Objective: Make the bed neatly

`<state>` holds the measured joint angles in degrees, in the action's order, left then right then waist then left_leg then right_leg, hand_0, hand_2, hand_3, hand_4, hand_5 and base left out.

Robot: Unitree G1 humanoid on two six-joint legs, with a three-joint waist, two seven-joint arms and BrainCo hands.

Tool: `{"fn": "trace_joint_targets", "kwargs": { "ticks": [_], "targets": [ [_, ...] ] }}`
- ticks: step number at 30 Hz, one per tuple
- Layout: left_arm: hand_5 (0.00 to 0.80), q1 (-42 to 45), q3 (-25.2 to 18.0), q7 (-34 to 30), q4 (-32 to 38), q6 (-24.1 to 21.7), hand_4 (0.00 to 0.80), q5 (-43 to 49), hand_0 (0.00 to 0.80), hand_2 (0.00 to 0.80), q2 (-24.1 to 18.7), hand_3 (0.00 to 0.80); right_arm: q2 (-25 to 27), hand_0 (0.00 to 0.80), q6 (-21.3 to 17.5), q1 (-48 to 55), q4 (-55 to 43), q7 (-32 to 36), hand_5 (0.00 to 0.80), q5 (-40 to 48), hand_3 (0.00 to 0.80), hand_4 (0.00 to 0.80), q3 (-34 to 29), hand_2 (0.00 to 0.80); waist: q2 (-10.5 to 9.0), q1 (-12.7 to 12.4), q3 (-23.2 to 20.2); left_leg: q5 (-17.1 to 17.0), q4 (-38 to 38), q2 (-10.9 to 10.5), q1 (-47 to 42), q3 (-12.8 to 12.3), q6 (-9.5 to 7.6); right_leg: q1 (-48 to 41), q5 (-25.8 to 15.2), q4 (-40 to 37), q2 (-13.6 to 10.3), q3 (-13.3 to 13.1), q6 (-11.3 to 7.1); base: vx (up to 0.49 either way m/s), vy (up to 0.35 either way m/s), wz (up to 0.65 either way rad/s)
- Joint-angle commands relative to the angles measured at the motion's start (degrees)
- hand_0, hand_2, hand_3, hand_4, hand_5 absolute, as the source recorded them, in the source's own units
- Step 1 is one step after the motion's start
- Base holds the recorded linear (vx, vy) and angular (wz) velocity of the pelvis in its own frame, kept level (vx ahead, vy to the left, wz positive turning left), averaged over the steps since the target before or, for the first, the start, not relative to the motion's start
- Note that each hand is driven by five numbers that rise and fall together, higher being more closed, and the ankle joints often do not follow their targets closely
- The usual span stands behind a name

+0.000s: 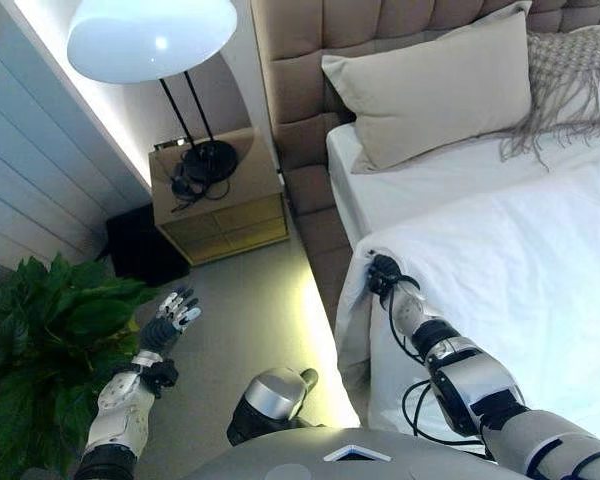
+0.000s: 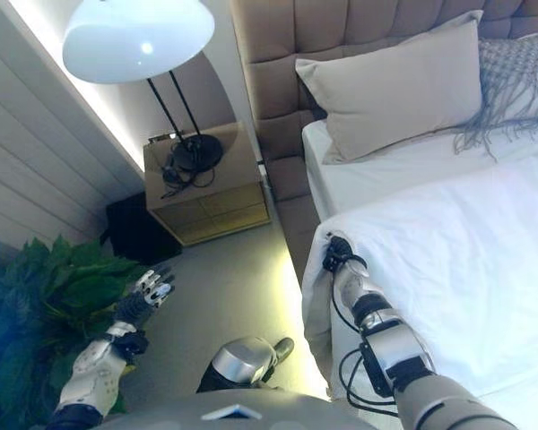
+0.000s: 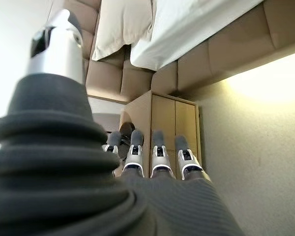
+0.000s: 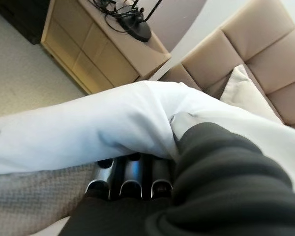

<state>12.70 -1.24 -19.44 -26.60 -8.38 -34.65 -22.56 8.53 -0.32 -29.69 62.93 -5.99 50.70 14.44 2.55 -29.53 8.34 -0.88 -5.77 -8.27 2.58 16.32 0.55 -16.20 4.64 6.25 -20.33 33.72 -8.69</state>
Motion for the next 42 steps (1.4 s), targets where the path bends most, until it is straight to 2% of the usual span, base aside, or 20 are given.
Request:
{"fn": "trace_joint_targets", "kwargs": {
  "ticks": [1,13,14,15,22,25,34,37,42],
  "targets": [
    [0.000,1.25,2.46,-1.75,2.51,-3.49,0.000,-1.05,0.000,0.000,-2.66,0.000,-4.36,0.800,0.75,-9.74,-7.30,4.43,0.800,-3.66,0.800,0.800,5.72,0.800,0.25,-2.93,-3.17,-0.05,-0.28,3.14,-0.23,-0.69,1.35,1.39,-12.79,4.35,-6.94,-1.33,-4.39,0.028,0.032,0.07],
    [0.000,1.22,4.26,-0.33,2.77,-4.33,0.000,-1.69,0.000,0.000,-2.38,0.000,-4.24,0.800,2.55,-9.93,-7.23,5.20,0.800,-4.07,0.800,0.800,7.02,0.800,0.23,-3.04,-3.00,-0.63,-0.64,3.14,0.96,-1.43,1.62,0.59,-13.45,3.33,-7.16,-0.49,-4.86,-0.002,0.005,-0.02],
    [0.000,1.21,4.16,-0.58,2.73,-4.24,0.000,-1.64,0.000,0.000,-2.43,0.000,-4.04,0.489,2.70,-9.97,-6.98,4.92,0.489,-3.80,0.489,0.489,6.89,0.489,0.19,-3.12,-3.00,-0.63,-0.71,2.99,1.01,-1.30,1.60,0.66,-13.57,3.45,-7.24,-0.46,-4.90,0.000,0.000,0.00],
    [0.000,1.29,4.01,-0.82,2.86,-4.10,0.000,-1.48,0.000,0.000,-2.50,0.000,-3.81,0.000,3.06,-9.88,-6.79,4.38,0.000,-3.28,0.000,0.000,6.73,0.000,0.16,-3.23,-2.98,-0.58,-0.85,2.89,1.05,-1.21,1.60,0.73,-13.68,3.59,-7.32,-0.34,-4.93,0.000,0.000,0.00],
    [0.000,2.01,3.39,-1.11,3.48,-4.11,0.000,-1.38,0.000,0.000,-2.51,0.000,-3.91,0.000,3.72,-7.42,-7.54,5.95,0.000,-0.46,0.000,0.000,7.03,0.000,0.06,-3.15,-2.60,-0.51,-1.16,3.06,1.35,-1.87,1.70,1.11,-14.03,3.19,-7.13,-0.46,-5.00,-0.015,-0.026,0.00],
    [0.000,1.69,3.35,-1.15,3.75,-3.96,0.000,-1.49,0.000,0.000,-2.58,0.000,-4.60,0.000,4.83,-5.74,-8.88,6.12,0.000,1.17,0.000,0.000,6.90,0.000,-0.38,-2.98,-2.43,-0.34,-1.07,3.18,1.30,-2.36,1.66,1.67,-14.54,3.00,-7.08,-0.53,-5.15,-0.037,-0.082,-0.07],
    [0.000,0.86,3.80,-0.83,4.70,-4.30,0.000,-0.95,0.000,0.000,-1.80,0.000,-7.80,0.000,4.63,0.66,-7.36,7.01,0.000,2.78,0.000,0.000,9.20,0.000,-0.99,-2.62,-2.52,-0.41,-0.02,4.11,0.69,-3.60,1.52,2.63,-14.14,1.64,-6.12,-1.17,-5.04,-0.049,-0.073,-0.15],
    [0.000,0.93,4.16,-0.51,4.22,-5.26,0.000,-0.72,0.000,0.000,-1.27,0.000,-7.99,0.000,5.54,3.26,-5.86,8.94,0.000,2.80,0.000,0.000,9.26,0.000,-1.07,-2.17,-2.45,-0.30,0.26,4.48,0.47,-4.09,1.41,3.10,-13.88,1.48,-5.86,-1.56,-5.01,-0.051,-0.057,-0.14],
    [0.000,0.48,3.84,-0.04,4.05,-5.87,0.000,-0.18,0.000,0.000,-0.38,0.000,-7.19,0.000,9.17,7.95,-3.20,13.69,0.000,0.29,0.000,0.000,10.85,0.000,-1.24,-1.57,-2.16,-0.53,1.00,4.94,0.37,-4.94,1.25,3.84,-13.66,1.18,-5.48,-2.19,-5.03,-0.042,-0.040,-0.08]
  ]
}}
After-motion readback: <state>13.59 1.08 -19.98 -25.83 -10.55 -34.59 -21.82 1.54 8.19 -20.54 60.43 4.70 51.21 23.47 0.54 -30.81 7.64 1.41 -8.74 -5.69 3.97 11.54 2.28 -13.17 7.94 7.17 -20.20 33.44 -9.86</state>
